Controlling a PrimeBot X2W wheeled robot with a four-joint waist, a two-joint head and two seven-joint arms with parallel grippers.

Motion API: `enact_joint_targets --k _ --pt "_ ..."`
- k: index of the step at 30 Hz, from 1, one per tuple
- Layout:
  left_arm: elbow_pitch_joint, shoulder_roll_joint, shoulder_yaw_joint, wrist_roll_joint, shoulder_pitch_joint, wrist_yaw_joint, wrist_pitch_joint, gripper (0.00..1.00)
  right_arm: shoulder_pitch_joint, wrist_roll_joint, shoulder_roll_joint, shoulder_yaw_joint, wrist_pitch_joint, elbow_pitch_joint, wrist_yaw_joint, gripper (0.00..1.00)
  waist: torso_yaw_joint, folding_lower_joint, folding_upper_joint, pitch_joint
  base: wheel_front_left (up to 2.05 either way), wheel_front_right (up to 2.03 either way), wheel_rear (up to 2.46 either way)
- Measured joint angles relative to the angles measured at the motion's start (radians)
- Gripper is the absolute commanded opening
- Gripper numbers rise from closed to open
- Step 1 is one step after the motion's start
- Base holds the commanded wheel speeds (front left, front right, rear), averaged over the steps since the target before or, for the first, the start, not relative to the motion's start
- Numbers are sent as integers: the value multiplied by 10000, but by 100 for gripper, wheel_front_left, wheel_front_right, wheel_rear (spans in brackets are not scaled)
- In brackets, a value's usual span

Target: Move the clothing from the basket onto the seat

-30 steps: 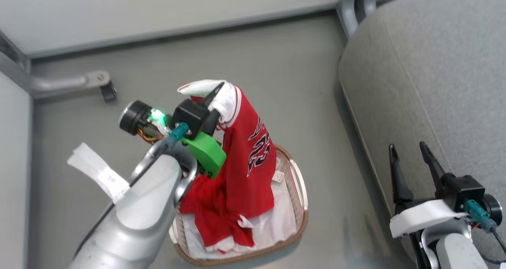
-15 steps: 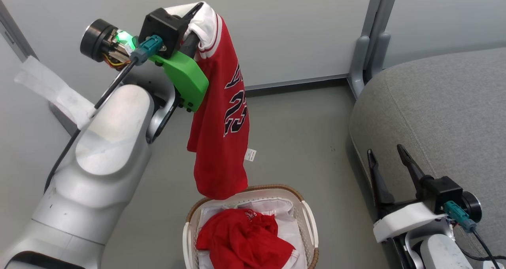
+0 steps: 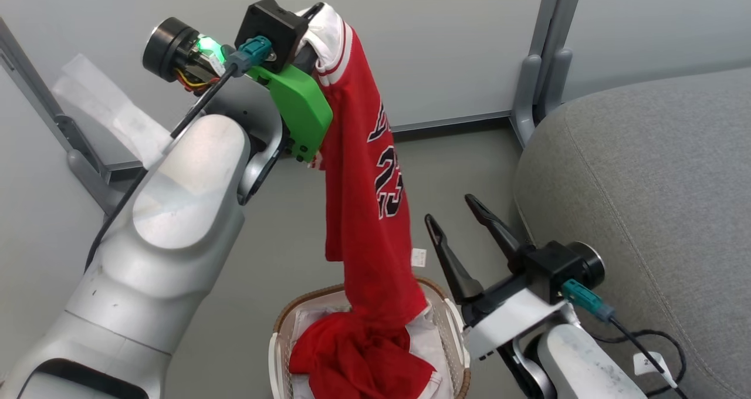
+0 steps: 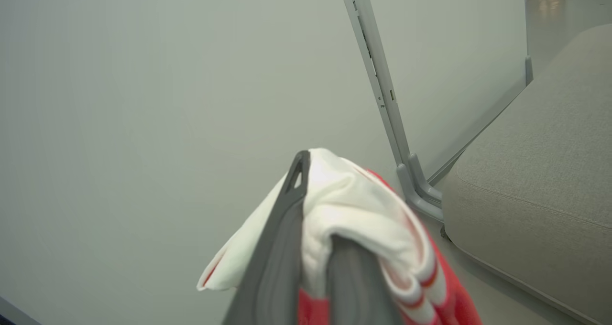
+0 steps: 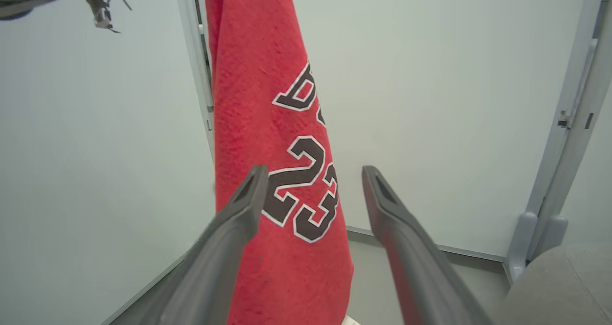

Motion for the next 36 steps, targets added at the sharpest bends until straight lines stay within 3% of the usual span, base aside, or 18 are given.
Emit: enact_joint_targets --k 7,17,36 --pt "-29 -571 -403 -136 -137 -2 341 0 -1187 190 -6 681 0 821 0 100 272 0 0 -82 0 0 0" --pt "-190 -1070 -926 -516 -236 2 598 0 -2074 -128 -12 443 -8 2458 0 100 857 0 0 -262 0 0 0" --pt "-412 -1179 -1323 -757 -256 240 794 0 -1996 531 -2 1486 -8 2127 0 100 1069 0 0 -341 0 0 0"
